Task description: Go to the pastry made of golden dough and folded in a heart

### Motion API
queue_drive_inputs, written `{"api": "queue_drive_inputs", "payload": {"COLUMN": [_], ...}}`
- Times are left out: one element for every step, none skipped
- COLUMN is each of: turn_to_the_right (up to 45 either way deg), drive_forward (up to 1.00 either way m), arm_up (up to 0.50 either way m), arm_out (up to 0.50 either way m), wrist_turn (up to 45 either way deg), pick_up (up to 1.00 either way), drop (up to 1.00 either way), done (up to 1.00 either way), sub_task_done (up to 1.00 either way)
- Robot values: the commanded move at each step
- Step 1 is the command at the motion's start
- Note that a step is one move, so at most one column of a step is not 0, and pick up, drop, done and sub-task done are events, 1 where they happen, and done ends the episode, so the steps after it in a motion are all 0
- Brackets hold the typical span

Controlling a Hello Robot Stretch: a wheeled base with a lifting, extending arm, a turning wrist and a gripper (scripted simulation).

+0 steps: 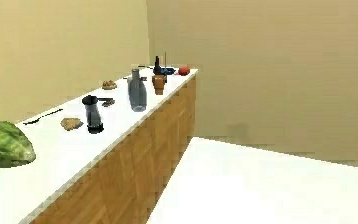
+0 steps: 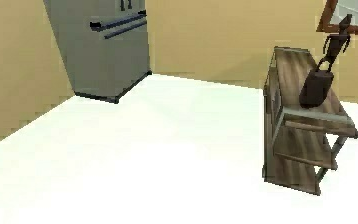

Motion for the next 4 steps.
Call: {"api": "queue_drive_inputs", "payload": {"turn_to_the_right": [12.0,0.0,-45.0,-6.0], "drive_forward": [0.0,0.25,0.0,0.0], "arm_up": [0.0,0.0,0.0,0.0], "arm_out": [0.0,0.0,0.0,0.0], "wrist_turn": [0.0,0.0,0.0,0.0], "pick_up": [0.0,0.0,0.0,0.0], "drop": [0.0,0.0,0.0,0.0], "done": [0.0,0.0,0.0,0.0], "sub_task_done": [0.0,0.0,0.0,0.0]}}
